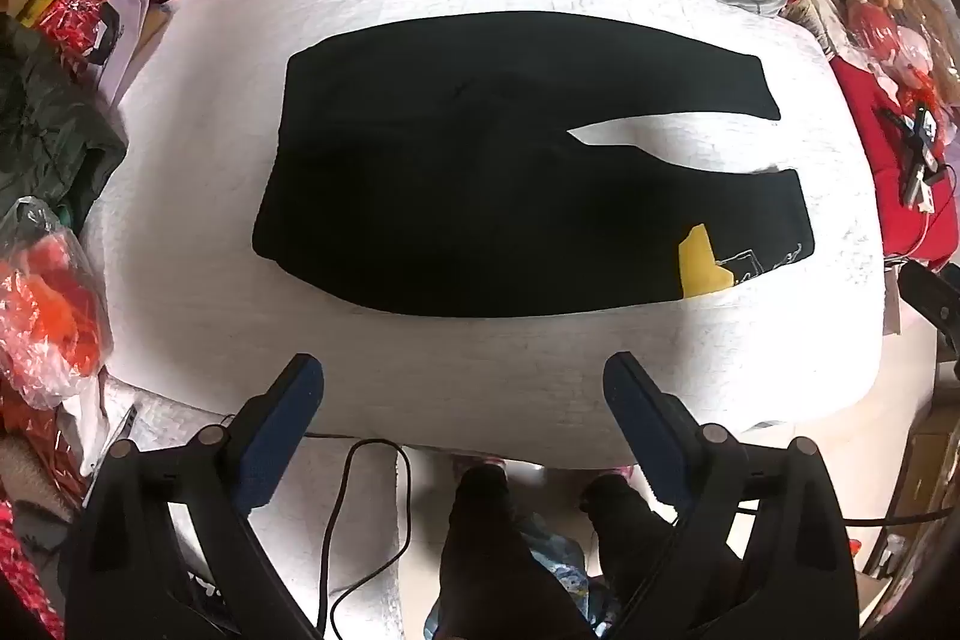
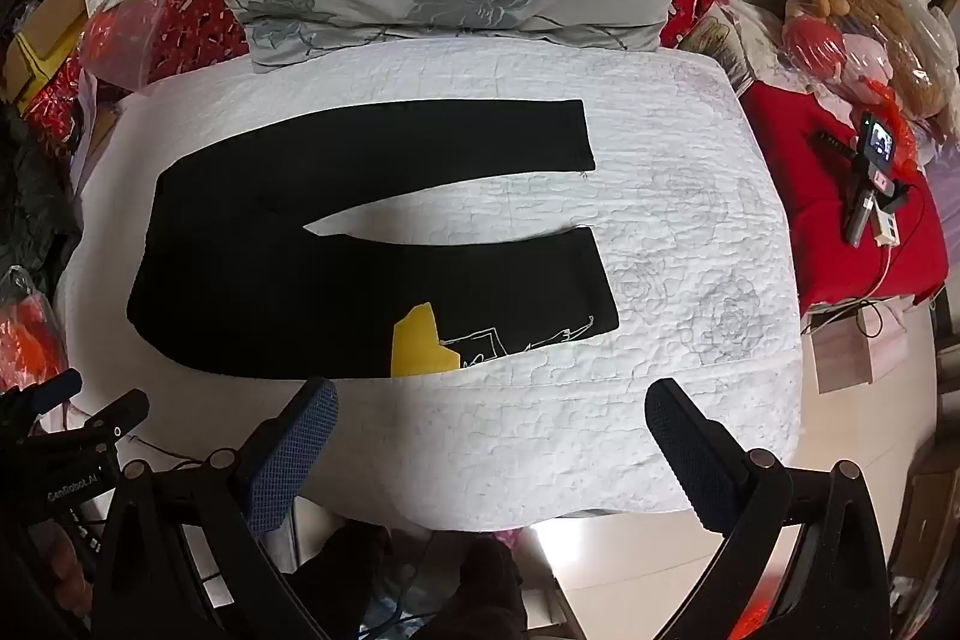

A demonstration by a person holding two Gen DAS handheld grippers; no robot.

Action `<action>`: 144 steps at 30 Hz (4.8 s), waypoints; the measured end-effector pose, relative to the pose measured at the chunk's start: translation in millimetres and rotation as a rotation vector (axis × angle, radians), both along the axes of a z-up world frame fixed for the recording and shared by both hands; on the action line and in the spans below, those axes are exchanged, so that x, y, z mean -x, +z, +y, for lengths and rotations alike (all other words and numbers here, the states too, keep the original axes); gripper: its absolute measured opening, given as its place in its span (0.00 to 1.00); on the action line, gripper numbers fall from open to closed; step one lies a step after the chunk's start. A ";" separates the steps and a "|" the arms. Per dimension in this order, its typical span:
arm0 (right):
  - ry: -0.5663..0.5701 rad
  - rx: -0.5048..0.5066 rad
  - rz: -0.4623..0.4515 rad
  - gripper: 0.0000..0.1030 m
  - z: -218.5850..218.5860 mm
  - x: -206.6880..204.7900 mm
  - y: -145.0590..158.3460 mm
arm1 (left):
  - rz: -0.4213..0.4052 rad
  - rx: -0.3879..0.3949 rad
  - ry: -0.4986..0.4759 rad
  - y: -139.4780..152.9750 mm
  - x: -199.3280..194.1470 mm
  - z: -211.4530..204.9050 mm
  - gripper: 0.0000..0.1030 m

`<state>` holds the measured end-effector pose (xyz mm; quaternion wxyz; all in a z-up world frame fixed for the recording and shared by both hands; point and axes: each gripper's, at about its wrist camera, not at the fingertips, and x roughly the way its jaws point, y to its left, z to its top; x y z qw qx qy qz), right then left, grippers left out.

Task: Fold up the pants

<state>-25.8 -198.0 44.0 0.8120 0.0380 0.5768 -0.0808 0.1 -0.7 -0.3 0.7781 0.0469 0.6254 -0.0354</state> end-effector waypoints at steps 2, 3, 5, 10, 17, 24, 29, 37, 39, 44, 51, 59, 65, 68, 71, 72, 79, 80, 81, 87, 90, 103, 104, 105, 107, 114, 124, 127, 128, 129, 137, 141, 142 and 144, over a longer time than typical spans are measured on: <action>-0.001 0.001 -0.002 1.00 -0.9 -0.7 0.4 | 0.005 0.003 -0.010 -0.6 -0.3 -1.2 0.92; 0.000 0.002 -0.002 1.00 -1.2 -0.9 0.3 | 0.006 0.005 -0.015 -0.7 -0.3 -1.8 0.92; -0.002 0.002 -0.004 1.00 -1.9 -1.9 0.3 | 0.002 0.002 -0.022 -0.3 0.1 -2.8 0.93; -0.006 -0.004 -0.005 1.00 -2.5 -4.4 -2.5 | 0.010 -0.016 0.002 -4.7 -2.8 0.3 0.92; 0.001 -0.018 -0.007 1.00 -3.7 -6.0 -1.3 | 0.024 -0.021 0.012 -8.4 -4.9 3.6 0.92; 0.005 -0.026 0.002 1.00 -3.7 -9.1 -2.6 | 0.041 -0.022 0.017 -11.3 -5.7 5.3 0.93; 0.008 -0.026 0.001 1.00 -3.2 -10.0 -4.9 | 0.042 -0.020 0.024 -11.4 -9.1 7.0 0.92; 0.007 -0.031 0.013 1.00 -1.4 -13.9 -8.1 | 0.049 -0.023 0.039 -13.5 -15.5 11.7 0.92; 0.008 -0.031 0.018 1.00 -0.5 -14.6 -9.9 | 0.051 -0.022 0.043 -14.2 -16.8 13.4 0.92; 0.009 -0.030 0.026 1.00 1.3 -15.7 -12.7 | 0.062 -0.021 0.048 -17.2 -19.5 16.1 0.92; 0.000 -0.033 0.036 1.00 1.1 -18.4 -15.9 | 0.076 -0.020 0.048 -21.4 -24.0 18.0 0.93; -0.007 -0.035 0.050 1.00 1.6 -23.3 -20.1 | 0.092 -0.021 0.057 -27.0 -33.7 21.3 0.93; -0.008 -0.041 0.062 1.00 1.2 -29.0 -25.1 | 0.104 -0.020 0.066 -30.6 -41.4 23.4 0.93; -0.014 -0.042 0.065 1.00 -0.7 -33.7 -26.7 | 0.109 -0.026 0.063 -32.8 -46.2 23.2 0.93; -0.026 -0.046 0.064 1.00 -5.4 -41.0 -28.2 | 0.119 -0.035 0.059 -35.7 -53.6 23.2 0.93; -0.030 -0.047 0.063 1.00 -7.3 -44.1 -29.0 | 0.123 -0.041 0.057 -37.1 -56.6 23.2 0.93; -0.102 -0.048 0.029 1.00 -47.8 -89.8 -34.5 | 0.191 -0.065 0.056 -55.3 -96.3 33.0 0.92; -0.114 -0.051 0.023 1.00 -56.1 -98.8 -36.3 | 0.201 -0.063 0.063 -58.1 -105.6 36.9 0.93; -0.133 -0.054 0.018 1.00 -68.4 -111.7 -39.7 | 0.207 -0.061 0.071 -60.3 -113.3 40.2 0.93; -0.172 -0.042 0.032 1.00 -116.5 -176.9 -71.8 | 0.216 -0.006 0.160 -69.7 -175.8 73.4 0.92; -0.154 -0.033 0.050 1.00 -128.2 -198.1 -89.8 | 0.224 0.034 0.216 -76.0 -204.9 94.2 0.92; -0.111 -0.073 0.073 0.99 -157.8 -250.6 -143.2 | 0.227 0.144 0.376 -110.2 -254.9 154.7 0.92; -0.109 -0.075 0.074 0.99 -158.6 -253.9 -146.0 | 0.228 0.146 0.376 -113.2 -255.5 154.8 0.92; -0.109 -0.075 0.076 0.99 -159.7 -257.1 -148.8 | 0.229 0.145 0.377 -117.0 -256.7 155.3 0.92; -0.111 -0.081 0.078 0.98 -161.6 -263.8 -155.4 | 0.233 0.140 0.377 -123.7 -258.9 157.0 0.92; -0.091 -0.158 0.140 0.63 -163.4 -283.8 -187.6 | 0.245 0.136 0.388 -144.3 -272.6 150.7 0.92; -0.017 -0.214 0.109 0.14 -149.7 -285.4 -176.3 | 0.223 0.198 0.437 -157.1 -276.5 155.0 0.53; -0.008 -0.221 0.089 0.13 -141.0 -289.7 -170.0 | 0.228 0.277 0.465 -151.8 -273.9 163.8 0.37; -0.010 -0.228 0.081 0.13 -140.0 -289.2 -167.4 | 0.224 0.283 0.463 -149.0 -272.8 164.7 0.37; -0.013 -0.235 0.072 0.13 -139.7 -287.6 -164.5 | 0.216 0.286 0.452 -145.0 -271.2 164.3 0.36; 0.006 -0.258 -0.015 0.12 -135.2 -258.4 -128.3 | 0.144 0.302 0.373 -99.5 -249.8 150.9 0.35; 0.012 -0.296 -0.072 0.13 -136.9 -231.7 -111.1 | 0.105 0.308 0.347 -77.5 -234.2 158.0 0.35; 0.014 -0.301 -0.085 0.13 -138.5 -225.1 -109.4 | 0.095 0.308 0.344 -70.3 -230.2 158.6 0.35; 0.020 -0.309 -0.110 0.13 -133.5 -208.9 -104.1 | 0.076 0.318 0.345 -67.9 -225.1 166.6 0.35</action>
